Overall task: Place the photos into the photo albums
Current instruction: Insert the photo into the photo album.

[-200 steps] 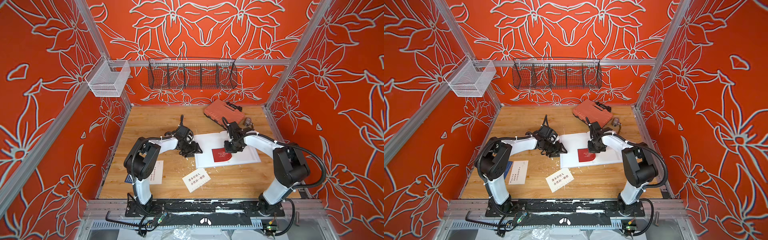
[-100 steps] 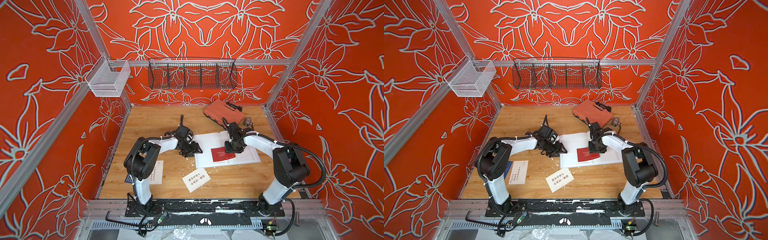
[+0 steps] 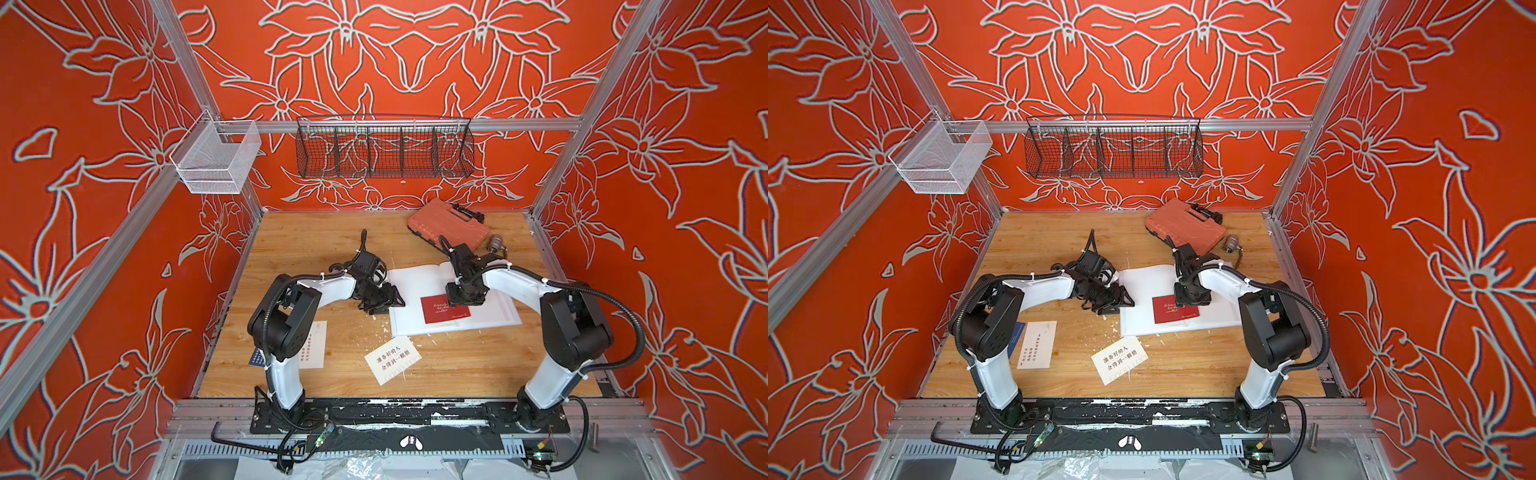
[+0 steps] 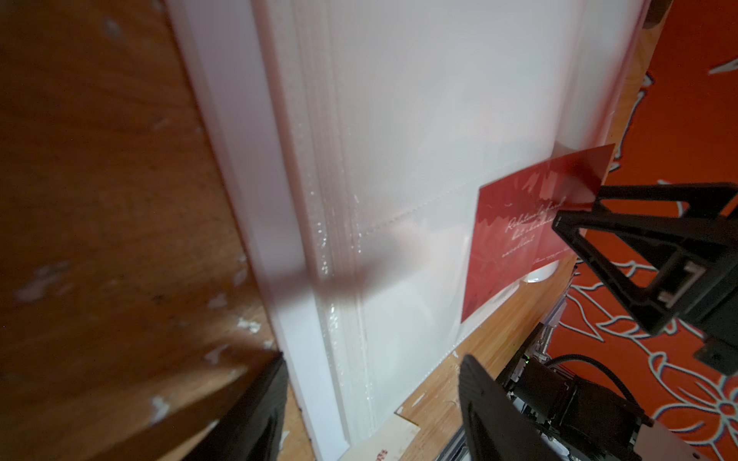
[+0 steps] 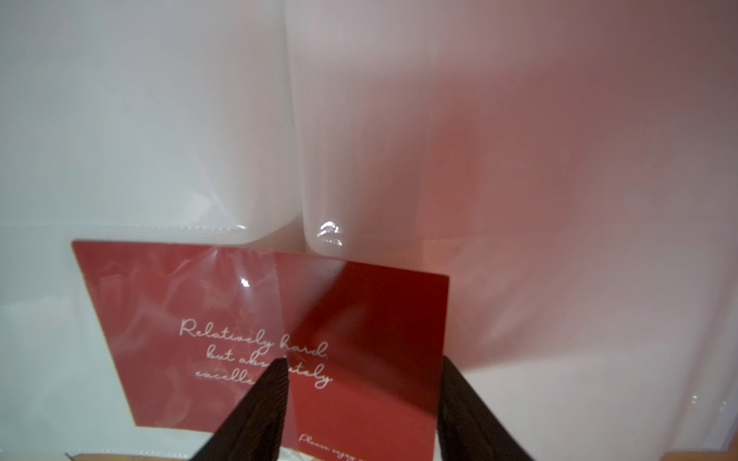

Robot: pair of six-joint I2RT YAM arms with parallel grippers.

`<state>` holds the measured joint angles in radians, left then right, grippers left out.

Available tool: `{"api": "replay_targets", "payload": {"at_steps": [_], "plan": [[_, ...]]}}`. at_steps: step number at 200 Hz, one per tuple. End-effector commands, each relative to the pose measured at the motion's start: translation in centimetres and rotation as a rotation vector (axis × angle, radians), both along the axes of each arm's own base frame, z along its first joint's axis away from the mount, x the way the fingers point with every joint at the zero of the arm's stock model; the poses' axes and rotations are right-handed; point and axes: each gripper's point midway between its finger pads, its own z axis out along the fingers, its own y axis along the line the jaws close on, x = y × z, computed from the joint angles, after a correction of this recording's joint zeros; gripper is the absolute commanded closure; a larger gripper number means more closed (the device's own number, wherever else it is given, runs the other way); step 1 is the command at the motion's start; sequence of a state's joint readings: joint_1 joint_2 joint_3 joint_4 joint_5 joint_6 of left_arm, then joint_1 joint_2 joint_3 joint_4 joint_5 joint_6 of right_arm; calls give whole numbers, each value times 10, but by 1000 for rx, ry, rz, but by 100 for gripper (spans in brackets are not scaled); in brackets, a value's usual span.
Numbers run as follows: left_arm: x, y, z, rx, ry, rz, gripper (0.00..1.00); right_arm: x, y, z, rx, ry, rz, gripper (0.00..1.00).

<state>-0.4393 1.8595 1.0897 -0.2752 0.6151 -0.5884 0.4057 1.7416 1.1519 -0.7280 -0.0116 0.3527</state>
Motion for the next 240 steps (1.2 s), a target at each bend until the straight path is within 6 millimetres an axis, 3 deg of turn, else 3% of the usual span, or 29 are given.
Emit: {"api": "replay_targets", "payload": {"at_steps": [1,83,157,188,219,240], "plan": [[-5,-5,6,-14,5,-12,34,1,13,-2,31,26,17,40],[-6,-9,6,-24,7,-23,34,-2,51,-8,100,58,93,39],[-7,-7,5,-14,6,-18,34,-2,28,3,-22,36,99,35],[-8,-6,5,-14,4,-21,34,-4,39,1,53,37,103,35],[-9,-6,5,-14,4,-21,34,-4,32,6,-2,32,100,33],[-9,-6,6,-15,3,-23,34,-5,37,9,15,28,110,32]]}}
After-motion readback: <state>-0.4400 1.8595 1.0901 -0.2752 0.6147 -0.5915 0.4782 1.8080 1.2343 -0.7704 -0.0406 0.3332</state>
